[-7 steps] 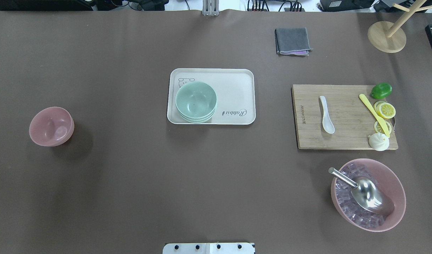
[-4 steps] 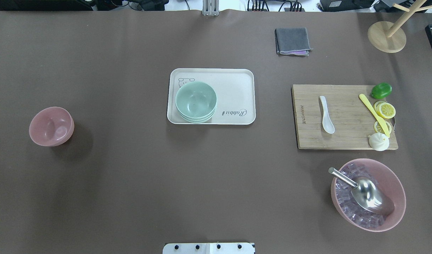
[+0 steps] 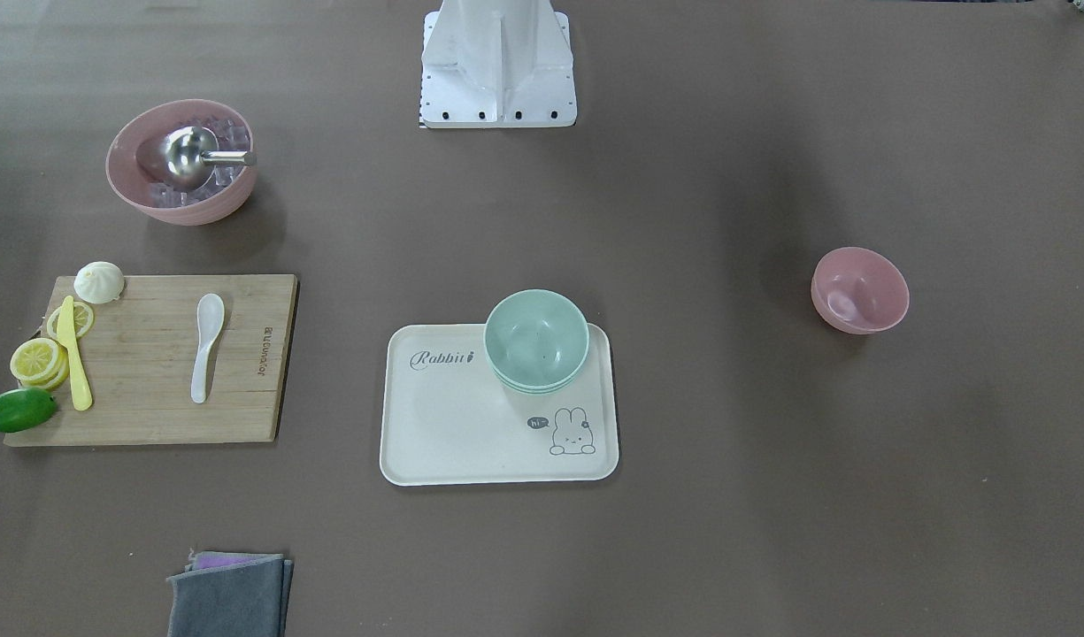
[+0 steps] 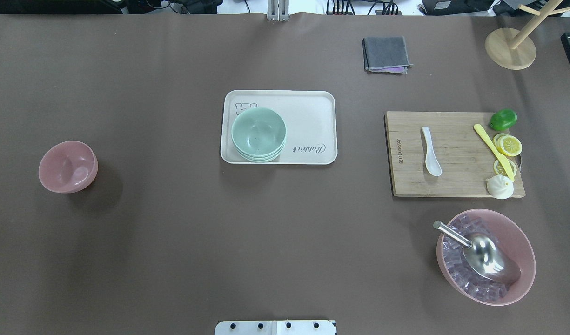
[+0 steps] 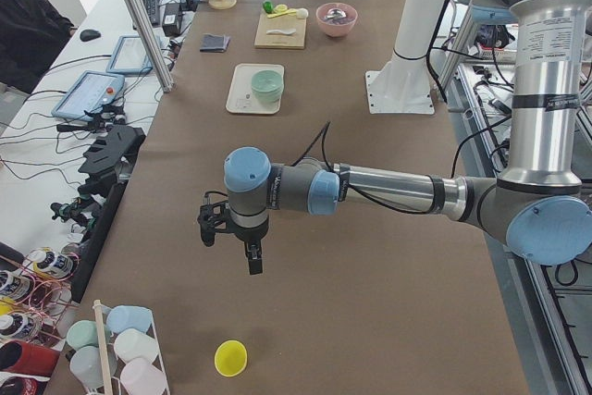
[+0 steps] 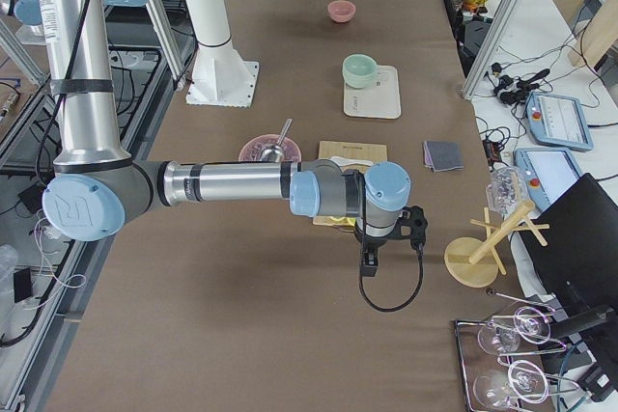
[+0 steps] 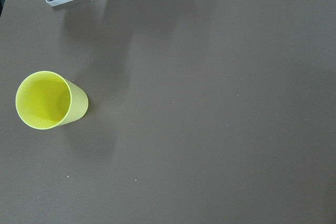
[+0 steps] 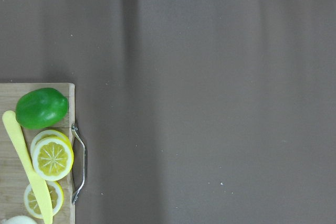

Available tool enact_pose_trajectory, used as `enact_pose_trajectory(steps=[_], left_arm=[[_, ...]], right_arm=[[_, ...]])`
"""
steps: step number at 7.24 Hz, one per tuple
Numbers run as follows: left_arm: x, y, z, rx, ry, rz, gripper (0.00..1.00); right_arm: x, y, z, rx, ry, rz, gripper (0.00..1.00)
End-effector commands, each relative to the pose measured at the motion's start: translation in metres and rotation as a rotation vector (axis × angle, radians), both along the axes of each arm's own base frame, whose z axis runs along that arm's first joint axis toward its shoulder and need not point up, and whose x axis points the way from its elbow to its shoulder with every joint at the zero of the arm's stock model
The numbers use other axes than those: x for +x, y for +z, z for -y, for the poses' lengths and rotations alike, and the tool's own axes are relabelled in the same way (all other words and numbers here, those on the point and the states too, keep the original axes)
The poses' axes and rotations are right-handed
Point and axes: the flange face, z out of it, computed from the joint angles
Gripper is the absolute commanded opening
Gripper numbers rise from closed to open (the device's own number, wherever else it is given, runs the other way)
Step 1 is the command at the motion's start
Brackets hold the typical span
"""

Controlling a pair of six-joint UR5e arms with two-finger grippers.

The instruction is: Stack pink bowl on green and place spoon

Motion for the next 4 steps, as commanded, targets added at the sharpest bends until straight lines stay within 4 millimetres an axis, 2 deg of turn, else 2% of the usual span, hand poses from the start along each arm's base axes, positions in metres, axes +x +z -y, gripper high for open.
enact_pose_trajectory(steps=[1,2,4], left_arm=[[0.0001,-0.0003,0.0029,0.004,0.001,-0.001,0.99],[0.0000,0.0080,0.0019,-0.007,0.005,0.001,0.99],[0.0000,0.0043,0.0047,0.001,0.005,0.001,0.99]], right_arm=[[0.0005,-0.0028,-0.0003,0.007,0.000,0.000,1.00],[0.0003,-0.0123,-0.0050,0.025,0.001,0.002,1.00],[0.0003,-0.0101,-0.0052,0.021,0.001,0.002,1.00]])
